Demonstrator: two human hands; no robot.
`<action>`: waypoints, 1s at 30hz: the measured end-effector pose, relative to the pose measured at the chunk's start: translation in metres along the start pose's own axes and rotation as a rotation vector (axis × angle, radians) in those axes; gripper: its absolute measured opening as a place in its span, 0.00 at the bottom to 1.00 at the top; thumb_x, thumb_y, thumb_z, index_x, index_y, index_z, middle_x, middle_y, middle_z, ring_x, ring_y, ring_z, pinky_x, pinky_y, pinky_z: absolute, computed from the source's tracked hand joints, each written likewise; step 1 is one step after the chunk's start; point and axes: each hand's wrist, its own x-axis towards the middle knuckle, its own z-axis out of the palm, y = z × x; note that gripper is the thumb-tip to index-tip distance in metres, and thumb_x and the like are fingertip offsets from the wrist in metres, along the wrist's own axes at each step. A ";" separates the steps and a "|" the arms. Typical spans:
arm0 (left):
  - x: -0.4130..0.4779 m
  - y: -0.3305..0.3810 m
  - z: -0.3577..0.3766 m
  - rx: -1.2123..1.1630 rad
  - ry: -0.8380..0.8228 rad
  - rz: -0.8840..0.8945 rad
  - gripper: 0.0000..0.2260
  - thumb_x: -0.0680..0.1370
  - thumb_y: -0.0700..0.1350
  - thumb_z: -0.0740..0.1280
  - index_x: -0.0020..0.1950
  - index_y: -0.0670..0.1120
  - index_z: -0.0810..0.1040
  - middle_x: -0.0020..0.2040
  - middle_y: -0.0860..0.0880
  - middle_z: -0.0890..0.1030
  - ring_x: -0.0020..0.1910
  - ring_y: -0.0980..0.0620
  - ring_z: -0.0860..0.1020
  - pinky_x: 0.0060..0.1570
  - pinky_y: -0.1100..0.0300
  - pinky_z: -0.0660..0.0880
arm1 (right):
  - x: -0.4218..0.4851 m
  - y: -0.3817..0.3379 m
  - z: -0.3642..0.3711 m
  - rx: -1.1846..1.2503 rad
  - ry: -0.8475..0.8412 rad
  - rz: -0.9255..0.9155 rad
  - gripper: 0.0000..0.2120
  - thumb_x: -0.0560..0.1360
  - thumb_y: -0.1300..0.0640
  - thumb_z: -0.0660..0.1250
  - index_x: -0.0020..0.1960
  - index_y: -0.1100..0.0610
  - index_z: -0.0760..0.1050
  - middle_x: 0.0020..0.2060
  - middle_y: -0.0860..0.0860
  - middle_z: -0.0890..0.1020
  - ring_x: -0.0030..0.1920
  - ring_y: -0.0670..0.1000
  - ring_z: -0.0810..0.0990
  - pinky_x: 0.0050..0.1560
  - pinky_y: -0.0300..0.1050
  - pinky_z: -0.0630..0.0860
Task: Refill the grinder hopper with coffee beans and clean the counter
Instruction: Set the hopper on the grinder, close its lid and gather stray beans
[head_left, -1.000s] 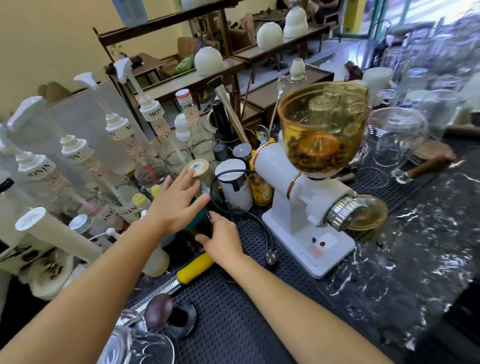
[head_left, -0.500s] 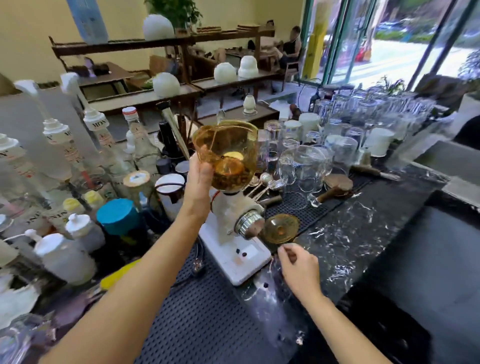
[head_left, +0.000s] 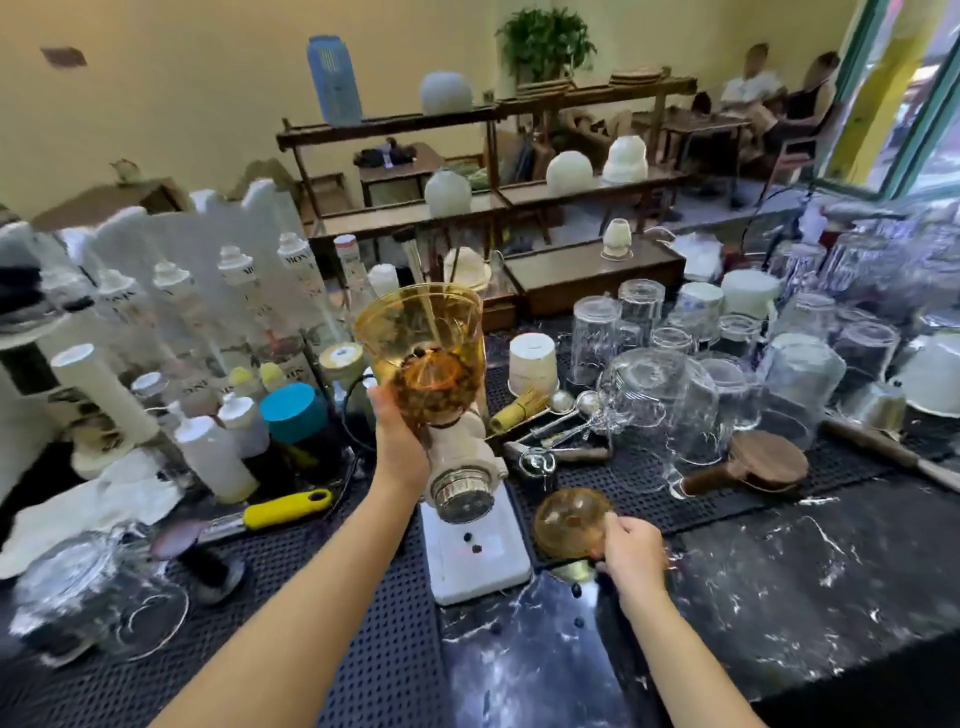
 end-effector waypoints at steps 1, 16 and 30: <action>-0.001 -0.001 0.000 0.008 0.006 -0.016 0.28 0.79 0.60 0.37 0.62 0.50 0.70 0.57 0.53 0.78 0.56 0.55 0.78 0.45 0.68 0.77 | -0.001 -0.003 -0.001 0.089 -0.025 0.013 0.15 0.78 0.59 0.59 0.39 0.65 0.78 0.35 0.60 0.83 0.40 0.63 0.81 0.46 0.60 0.79; -0.003 -0.001 -0.008 0.150 -0.023 0.053 0.30 0.66 0.79 0.50 0.48 0.63 0.81 0.47 0.54 0.84 0.54 0.48 0.79 0.59 0.43 0.74 | -0.120 -0.258 -0.032 -0.181 0.229 -1.701 0.12 0.76 0.61 0.63 0.57 0.66 0.78 0.46 0.57 0.85 0.44 0.46 0.83 0.46 0.35 0.77; -0.003 0.005 -0.005 0.133 -0.048 0.136 0.39 0.65 0.79 0.50 0.51 0.49 0.78 0.51 0.40 0.82 0.53 0.42 0.78 0.57 0.41 0.74 | -0.129 -0.254 -0.001 -0.783 0.072 -1.822 0.11 0.74 0.54 0.66 0.51 0.60 0.81 0.47 0.56 0.85 0.48 0.56 0.83 0.43 0.50 0.81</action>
